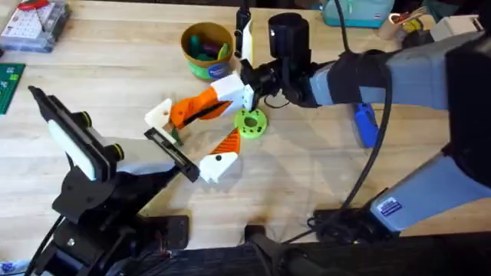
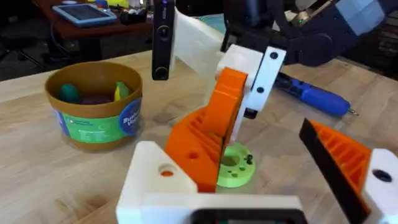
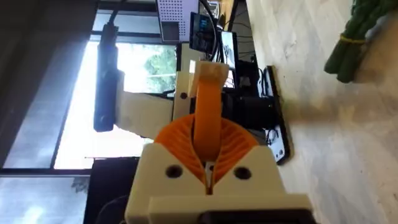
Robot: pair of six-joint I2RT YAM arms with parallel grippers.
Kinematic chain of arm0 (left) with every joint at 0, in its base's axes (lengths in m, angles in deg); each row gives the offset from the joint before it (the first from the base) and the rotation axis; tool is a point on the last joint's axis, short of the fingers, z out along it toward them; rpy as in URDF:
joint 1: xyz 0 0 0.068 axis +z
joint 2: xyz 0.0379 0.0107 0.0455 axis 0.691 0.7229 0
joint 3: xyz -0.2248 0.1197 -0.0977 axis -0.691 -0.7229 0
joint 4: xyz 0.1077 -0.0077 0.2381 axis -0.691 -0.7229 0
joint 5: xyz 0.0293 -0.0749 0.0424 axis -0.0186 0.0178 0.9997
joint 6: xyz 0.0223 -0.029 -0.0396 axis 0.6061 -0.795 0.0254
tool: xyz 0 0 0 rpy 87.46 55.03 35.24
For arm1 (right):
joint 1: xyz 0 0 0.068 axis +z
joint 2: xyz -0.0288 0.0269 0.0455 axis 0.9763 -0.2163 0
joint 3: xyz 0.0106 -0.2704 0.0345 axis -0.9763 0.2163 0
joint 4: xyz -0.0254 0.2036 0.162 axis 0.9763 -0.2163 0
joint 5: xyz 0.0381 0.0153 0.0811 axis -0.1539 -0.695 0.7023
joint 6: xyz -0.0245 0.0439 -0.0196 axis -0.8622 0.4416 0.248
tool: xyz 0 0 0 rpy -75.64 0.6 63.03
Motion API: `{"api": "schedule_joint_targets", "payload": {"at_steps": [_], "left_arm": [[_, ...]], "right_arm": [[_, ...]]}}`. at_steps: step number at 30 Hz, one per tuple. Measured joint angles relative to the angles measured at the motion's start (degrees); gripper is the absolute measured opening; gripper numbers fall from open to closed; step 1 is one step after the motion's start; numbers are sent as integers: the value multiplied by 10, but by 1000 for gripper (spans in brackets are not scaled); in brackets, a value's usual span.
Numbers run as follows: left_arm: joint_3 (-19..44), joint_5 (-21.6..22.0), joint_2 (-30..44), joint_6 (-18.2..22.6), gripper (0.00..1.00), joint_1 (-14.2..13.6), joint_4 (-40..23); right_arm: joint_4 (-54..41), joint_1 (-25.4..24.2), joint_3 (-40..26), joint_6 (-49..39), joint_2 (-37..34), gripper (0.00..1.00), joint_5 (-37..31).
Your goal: Pick up the gripper from the table and insert it into the empty holder that is missing its gripper. Then pick up a screw, insert it into the mounting hole, and use the screwdriver to tighten it. Finally, clean up the table by picking up the vegetable and placing it into the bucket.
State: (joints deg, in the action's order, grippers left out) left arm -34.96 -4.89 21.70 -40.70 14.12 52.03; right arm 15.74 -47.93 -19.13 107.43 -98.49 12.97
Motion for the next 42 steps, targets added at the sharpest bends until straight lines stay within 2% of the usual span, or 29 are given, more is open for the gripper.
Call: {"api": "schedule_joint_targets", "payload": {"at_steps": [13,25,42], "left_arm": [[0,-31,0,-1,987,-2,2],[0,-68,0,-2,986,-2,4],[0,-60,0,-5,987,-2,3]], "right_arm": [[-57,2,-7,5,0,17,17],[-69,13,-7,-1,-1,17,28],[-68,19,-10,-1,-1,8,3]]}}
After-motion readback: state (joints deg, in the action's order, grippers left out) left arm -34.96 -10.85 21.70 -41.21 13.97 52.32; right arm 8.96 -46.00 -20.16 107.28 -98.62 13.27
